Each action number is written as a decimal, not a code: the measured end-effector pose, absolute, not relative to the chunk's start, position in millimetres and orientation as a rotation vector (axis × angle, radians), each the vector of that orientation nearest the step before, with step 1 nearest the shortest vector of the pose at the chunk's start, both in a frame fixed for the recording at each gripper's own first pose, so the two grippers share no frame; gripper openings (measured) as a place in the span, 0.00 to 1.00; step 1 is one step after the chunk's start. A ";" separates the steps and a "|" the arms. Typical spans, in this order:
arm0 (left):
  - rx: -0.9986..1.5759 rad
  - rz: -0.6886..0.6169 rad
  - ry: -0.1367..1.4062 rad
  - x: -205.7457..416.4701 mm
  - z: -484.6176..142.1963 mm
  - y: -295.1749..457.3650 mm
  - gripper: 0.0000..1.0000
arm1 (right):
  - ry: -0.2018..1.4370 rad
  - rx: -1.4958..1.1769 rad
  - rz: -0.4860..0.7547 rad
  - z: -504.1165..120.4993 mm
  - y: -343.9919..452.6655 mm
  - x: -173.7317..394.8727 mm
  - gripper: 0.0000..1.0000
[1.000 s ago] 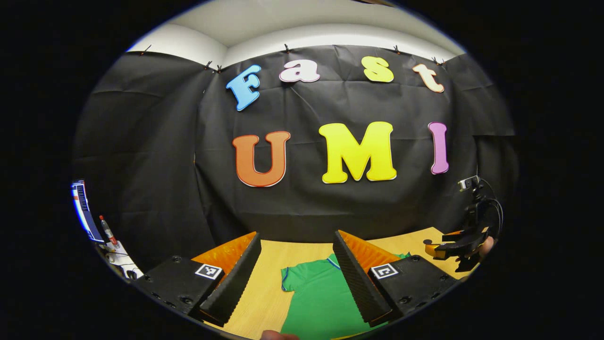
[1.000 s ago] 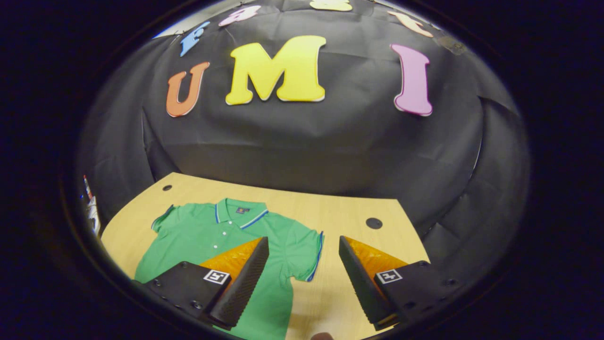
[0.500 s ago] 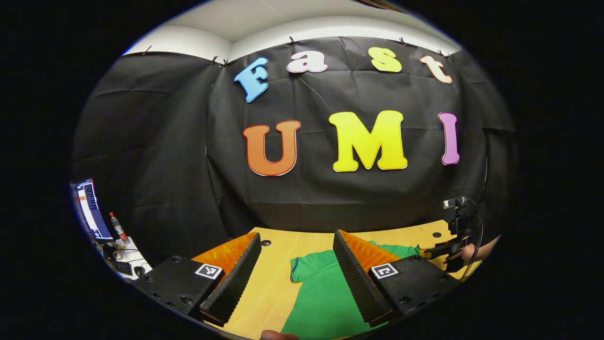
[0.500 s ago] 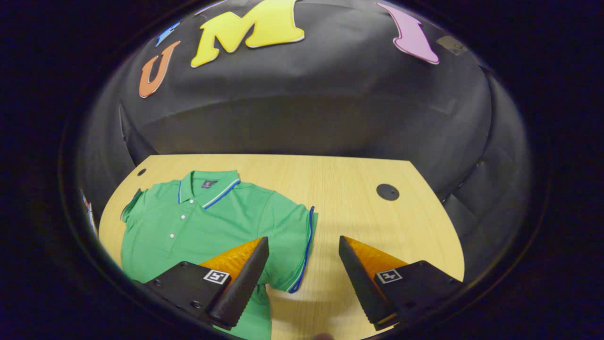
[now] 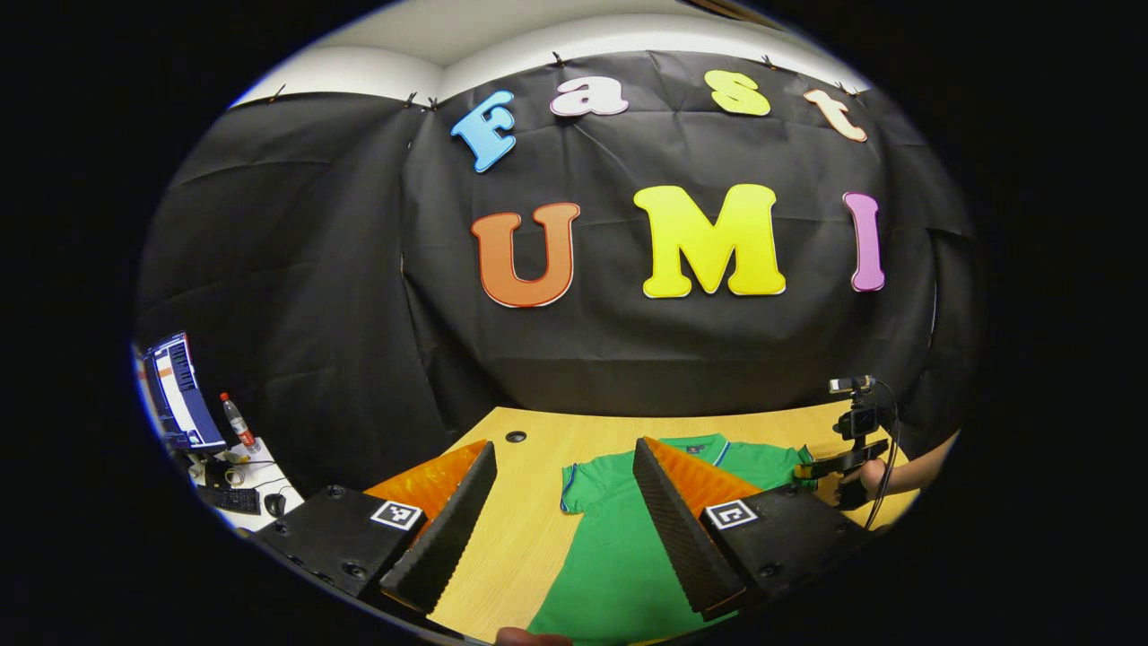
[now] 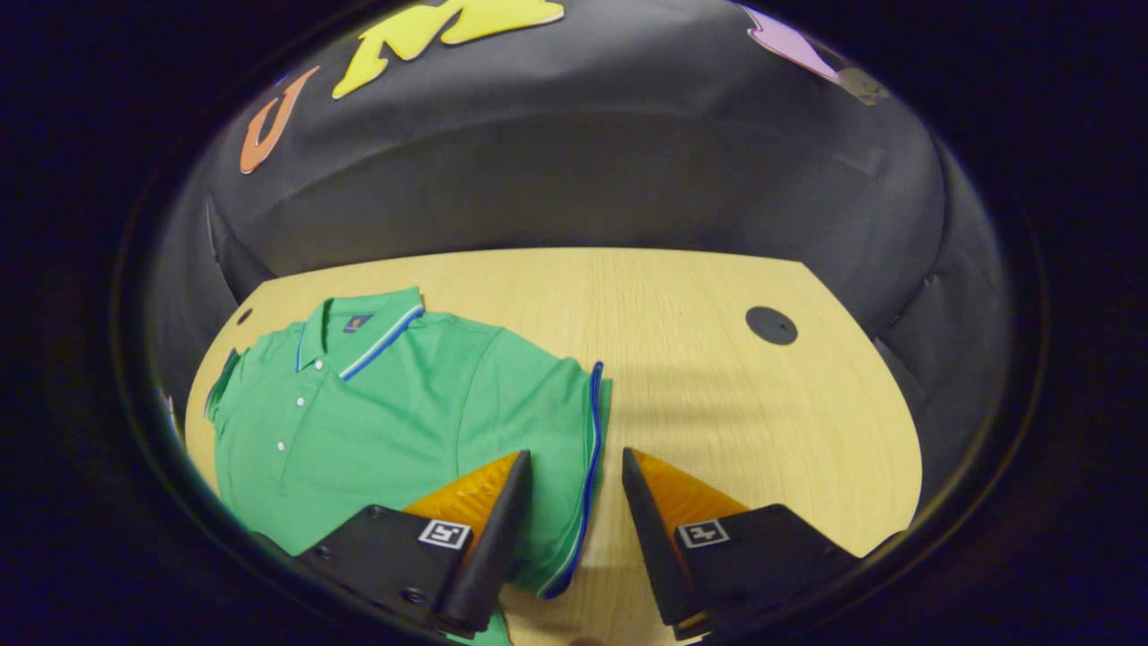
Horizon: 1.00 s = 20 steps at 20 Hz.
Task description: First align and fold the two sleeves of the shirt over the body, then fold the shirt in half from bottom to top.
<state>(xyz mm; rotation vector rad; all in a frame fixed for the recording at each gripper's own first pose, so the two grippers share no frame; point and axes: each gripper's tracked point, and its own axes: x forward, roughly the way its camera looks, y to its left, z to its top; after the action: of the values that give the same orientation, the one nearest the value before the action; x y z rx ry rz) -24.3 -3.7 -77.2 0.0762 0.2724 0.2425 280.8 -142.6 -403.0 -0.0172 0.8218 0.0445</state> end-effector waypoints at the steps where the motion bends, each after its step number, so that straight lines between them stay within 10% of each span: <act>1: 0.071 0.240 0.281 -23.1 -79.7 -5.4 0.99 | 0.813 -0.028 0.066 -400.5 -140.5 281.1 0.56; 5: 0.041 0.219 0.299 -12.6 -82.7 -14.4 0.99 | 0.800 -0.053 0.106 -401.5 -131.0 287.1 0.10; 7: 0.043 0.214 0.291 -9.0 -79.6 -14.9 0.99 | 0.806 -0.062 0.094 -399.2 -134.4 284.8 0.03; 20: -0.029 0.243 0.298 -17.9 -94.5 12.4 0.99 | 0.756 0.025 0.089 -345.8 -125.5 279.9 0.03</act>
<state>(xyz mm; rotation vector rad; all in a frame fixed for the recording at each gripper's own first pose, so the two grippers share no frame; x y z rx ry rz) -17.9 12.4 -94.5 -0.0291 0.2983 0.2435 279.9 -125.5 -345.8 0.0250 0.7559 0.0888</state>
